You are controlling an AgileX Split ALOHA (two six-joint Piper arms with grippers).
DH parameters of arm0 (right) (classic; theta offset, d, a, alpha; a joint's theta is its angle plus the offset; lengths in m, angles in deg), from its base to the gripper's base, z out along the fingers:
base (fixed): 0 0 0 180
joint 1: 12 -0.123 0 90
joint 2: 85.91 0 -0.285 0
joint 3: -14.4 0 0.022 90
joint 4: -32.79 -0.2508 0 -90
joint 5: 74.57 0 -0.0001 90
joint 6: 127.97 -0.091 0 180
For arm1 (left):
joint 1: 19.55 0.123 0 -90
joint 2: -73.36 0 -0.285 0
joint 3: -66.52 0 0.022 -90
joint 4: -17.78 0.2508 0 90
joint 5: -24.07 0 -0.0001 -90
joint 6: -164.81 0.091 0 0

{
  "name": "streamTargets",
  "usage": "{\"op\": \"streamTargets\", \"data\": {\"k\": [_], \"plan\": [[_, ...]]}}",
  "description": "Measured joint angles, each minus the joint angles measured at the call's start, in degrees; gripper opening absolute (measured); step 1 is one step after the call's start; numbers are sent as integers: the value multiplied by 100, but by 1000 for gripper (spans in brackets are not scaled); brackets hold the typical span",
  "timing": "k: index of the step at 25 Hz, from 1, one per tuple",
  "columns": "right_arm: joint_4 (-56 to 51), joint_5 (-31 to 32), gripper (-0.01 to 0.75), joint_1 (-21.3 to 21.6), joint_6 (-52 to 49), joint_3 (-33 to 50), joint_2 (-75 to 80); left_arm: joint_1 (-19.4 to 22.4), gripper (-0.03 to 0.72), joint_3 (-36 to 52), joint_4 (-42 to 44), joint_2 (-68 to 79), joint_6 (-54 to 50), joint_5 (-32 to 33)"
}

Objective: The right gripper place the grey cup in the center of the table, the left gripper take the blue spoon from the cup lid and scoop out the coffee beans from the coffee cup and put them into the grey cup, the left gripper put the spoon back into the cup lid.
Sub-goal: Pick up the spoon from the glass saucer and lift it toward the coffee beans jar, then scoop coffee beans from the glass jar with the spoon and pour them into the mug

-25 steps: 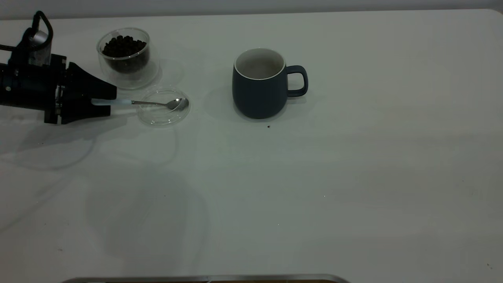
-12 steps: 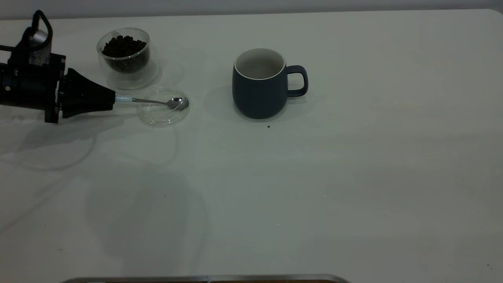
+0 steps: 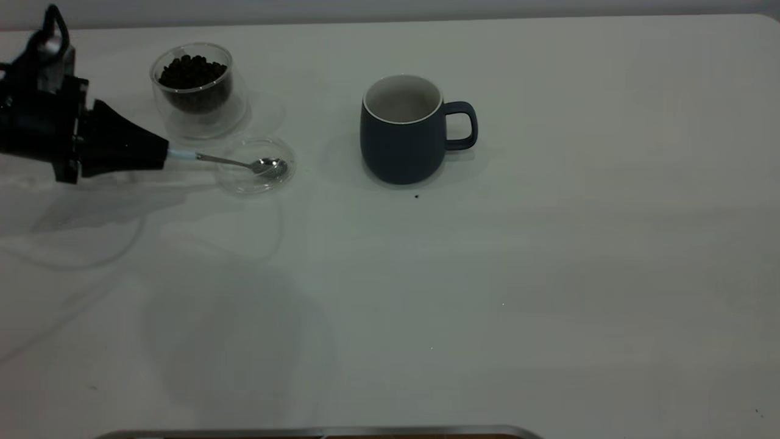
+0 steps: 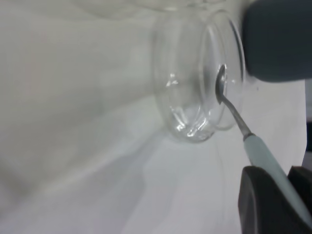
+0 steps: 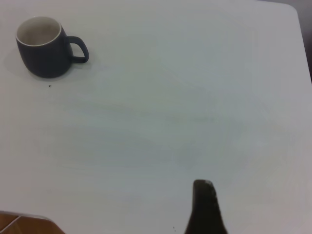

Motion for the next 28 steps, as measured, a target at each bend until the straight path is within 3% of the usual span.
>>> {"op": "streamTargets", "data": {"k": [15, 28], "plan": [[0, 0, 576, 0, 0, 0, 0, 34, 132, 0, 831, -1524, -545, 8], [0, 0, 576, 0, 0, 0, 0, 96, 132, 5, 1504, -2585, -1036, -1151]]}}
